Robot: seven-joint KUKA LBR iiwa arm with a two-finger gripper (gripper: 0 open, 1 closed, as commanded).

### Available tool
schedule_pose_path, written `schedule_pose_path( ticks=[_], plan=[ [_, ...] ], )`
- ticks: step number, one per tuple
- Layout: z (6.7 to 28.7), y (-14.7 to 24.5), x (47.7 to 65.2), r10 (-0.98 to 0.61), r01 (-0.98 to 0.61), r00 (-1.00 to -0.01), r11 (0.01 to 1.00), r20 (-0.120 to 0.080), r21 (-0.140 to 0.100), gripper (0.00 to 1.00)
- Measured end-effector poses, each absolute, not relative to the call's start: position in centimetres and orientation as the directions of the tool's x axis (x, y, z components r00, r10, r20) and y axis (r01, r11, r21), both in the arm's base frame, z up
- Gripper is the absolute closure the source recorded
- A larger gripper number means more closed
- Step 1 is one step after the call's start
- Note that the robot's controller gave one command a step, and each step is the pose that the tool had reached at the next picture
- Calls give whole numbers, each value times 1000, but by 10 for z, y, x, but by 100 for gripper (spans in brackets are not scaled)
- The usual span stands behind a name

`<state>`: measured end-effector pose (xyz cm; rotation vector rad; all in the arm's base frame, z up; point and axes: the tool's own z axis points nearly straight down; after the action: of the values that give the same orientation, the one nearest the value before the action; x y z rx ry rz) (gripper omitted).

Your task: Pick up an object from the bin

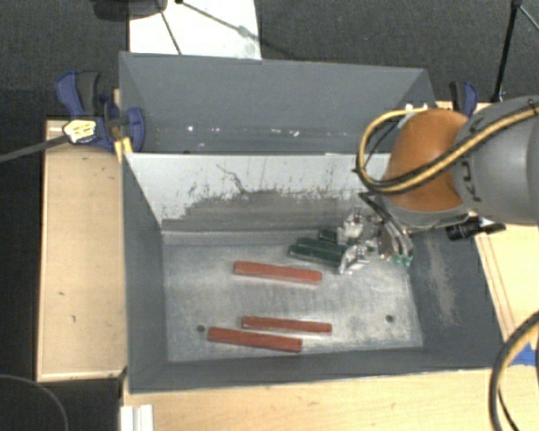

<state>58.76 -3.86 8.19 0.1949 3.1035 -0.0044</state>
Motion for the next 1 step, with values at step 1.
schedule_pose_path(
  ticks=[1],
  plan=[
    [82,-38,588,124,124,-992,992,-32,-1,100]
  ],
)
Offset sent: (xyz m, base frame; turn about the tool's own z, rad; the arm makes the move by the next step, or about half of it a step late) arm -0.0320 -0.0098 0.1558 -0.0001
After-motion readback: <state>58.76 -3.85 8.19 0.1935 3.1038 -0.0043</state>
